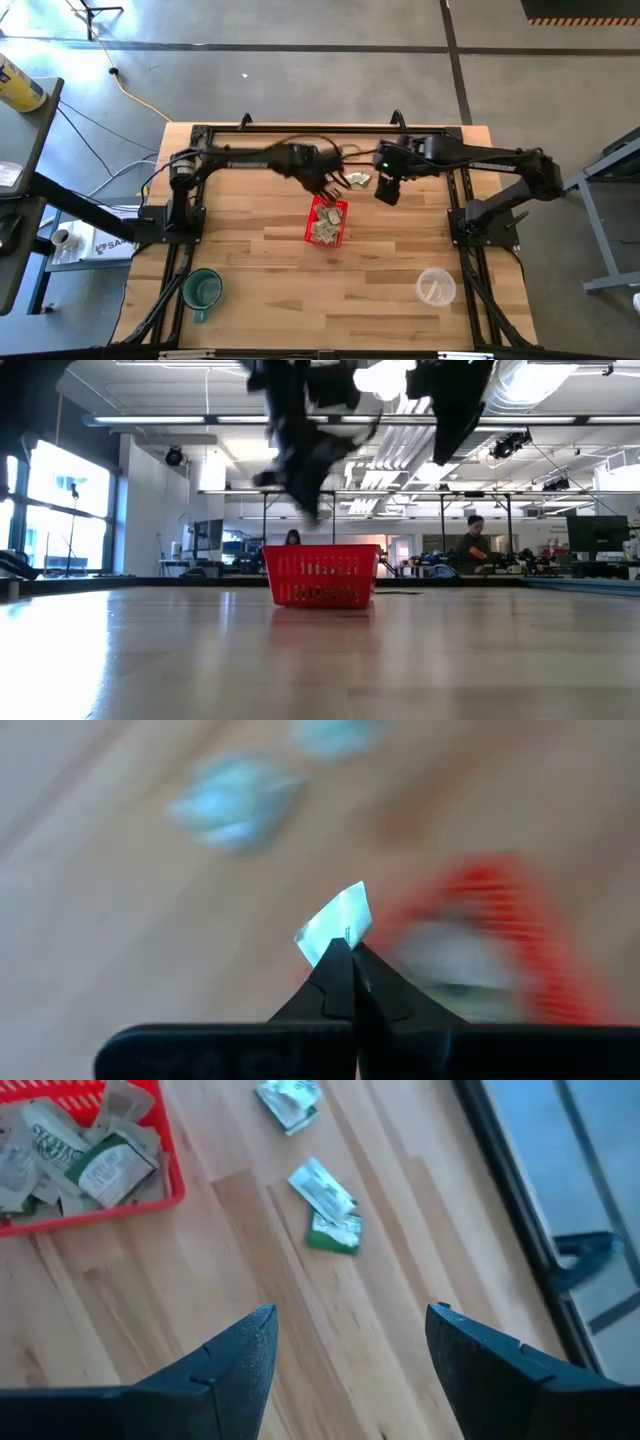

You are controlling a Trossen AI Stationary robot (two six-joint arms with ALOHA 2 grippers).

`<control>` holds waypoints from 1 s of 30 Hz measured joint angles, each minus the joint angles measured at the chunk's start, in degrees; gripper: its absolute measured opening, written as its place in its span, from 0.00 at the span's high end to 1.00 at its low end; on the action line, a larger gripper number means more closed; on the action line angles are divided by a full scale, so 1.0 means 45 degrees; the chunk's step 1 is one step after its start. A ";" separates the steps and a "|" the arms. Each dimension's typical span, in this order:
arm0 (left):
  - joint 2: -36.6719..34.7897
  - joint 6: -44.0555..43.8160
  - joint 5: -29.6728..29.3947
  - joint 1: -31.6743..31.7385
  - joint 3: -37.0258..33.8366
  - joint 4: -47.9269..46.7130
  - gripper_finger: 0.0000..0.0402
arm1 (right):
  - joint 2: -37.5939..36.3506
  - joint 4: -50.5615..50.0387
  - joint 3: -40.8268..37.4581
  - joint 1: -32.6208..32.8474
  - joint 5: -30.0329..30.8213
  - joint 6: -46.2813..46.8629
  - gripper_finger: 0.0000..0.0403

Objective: Pick and place items into bin
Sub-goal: Put the left white stevia packet into the bin, then put the right green stevia packet into the bin

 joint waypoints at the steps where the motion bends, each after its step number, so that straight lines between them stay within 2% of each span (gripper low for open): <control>1: -0.0022 -0.0152 0.0021 -0.0443 0.0408 0.0232 0.94 | -0.0280 -0.0268 0.0000 0.0111 0.0177 0.0170 0.39; 6: 0.0261 -0.0932 0.0061 -0.1890 0.1068 0.1106 0.92 | -0.1390 -0.1663 0.0000 0.0587 0.0808 0.1192 0.39; 10: 0.0769 -0.2623 0.0444 -0.2238 0.0705 0.0594 0.87 | -0.1878 -0.2537 0.0000 0.0680 0.1321 0.2180 0.39; 14: 0.1198 -0.2922 0.0509 -0.2533 0.0669 0.0419 0.80 | -0.2025 -0.2618 0.0000 0.0680 0.1258 0.2569 0.39; 19: 0.1216 -0.2529 0.0237 -0.3052 0.0689 0.0092 0.66 | -0.1887 -0.2330 0.0000 0.0670 0.0696 0.1801 0.39; 24: 0.0664 -0.2621 -0.0409 -0.2989 0.0844 -0.1605 0.53 | -0.1239 -0.1604 0.0004 0.0132 -0.1241 0.0275 0.39; 28: -0.0637 -0.2122 -0.1279 -0.2980 0.0869 -0.2188 0.51 | -0.0081 -0.1075 0.0005 -0.0631 -0.1750 -0.0947 0.39; 30: -0.1260 -0.1666 -0.1852 -0.2830 0.0869 -0.2599 0.52 | 0.0646 -0.0613 0.0008 -0.1246 -0.2449 -0.1508 0.39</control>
